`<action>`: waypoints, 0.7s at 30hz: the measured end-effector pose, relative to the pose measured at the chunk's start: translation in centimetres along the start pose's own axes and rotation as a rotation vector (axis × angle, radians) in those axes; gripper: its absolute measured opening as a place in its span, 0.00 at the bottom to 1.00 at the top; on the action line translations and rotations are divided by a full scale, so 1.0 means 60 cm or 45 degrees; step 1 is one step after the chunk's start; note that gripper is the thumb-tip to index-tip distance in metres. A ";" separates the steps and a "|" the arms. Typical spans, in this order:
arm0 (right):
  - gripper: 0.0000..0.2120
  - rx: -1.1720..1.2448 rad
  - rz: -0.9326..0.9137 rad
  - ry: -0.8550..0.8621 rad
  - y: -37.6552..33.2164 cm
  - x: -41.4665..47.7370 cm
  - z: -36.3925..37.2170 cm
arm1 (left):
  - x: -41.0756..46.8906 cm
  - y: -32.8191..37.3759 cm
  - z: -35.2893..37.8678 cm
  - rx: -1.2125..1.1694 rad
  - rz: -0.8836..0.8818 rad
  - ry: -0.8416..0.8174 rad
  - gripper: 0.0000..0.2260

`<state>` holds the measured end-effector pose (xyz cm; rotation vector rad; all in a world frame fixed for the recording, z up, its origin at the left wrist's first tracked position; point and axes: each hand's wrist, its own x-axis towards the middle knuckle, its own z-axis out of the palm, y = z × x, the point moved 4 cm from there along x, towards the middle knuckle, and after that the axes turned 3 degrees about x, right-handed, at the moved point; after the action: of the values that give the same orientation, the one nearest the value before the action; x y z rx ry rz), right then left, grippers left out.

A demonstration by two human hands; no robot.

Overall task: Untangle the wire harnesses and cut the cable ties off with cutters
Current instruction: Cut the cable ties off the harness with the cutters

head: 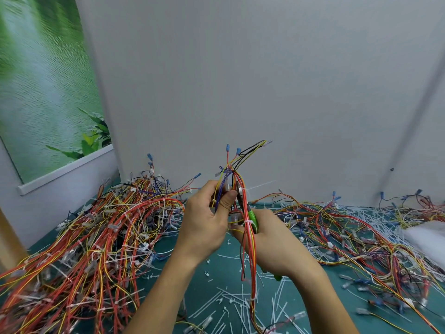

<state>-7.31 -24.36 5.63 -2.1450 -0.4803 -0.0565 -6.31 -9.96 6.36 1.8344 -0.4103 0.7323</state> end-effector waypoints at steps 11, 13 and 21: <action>0.20 0.024 0.068 0.114 -0.001 0.000 0.002 | 0.005 -0.005 -0.003 -0.218 -0.051 0.001 0.07; 0.21 0.057 0.071 0.115 -0.001 0.001 0.000 | 0.005 -0.003 -0.001 -0.262 -0.062 -0.006 0.04; 0.18 0.007 -0.086 0.069 -0.012 -0.003 -0.005 | 0.004 0.003 0.001 -0.374 -0.117 0.029 0.11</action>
<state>-7.71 -24.29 6.31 -2.1159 -0.5202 -0.1509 -6.22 -10.03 6.63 1.5564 -0.3933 0.5954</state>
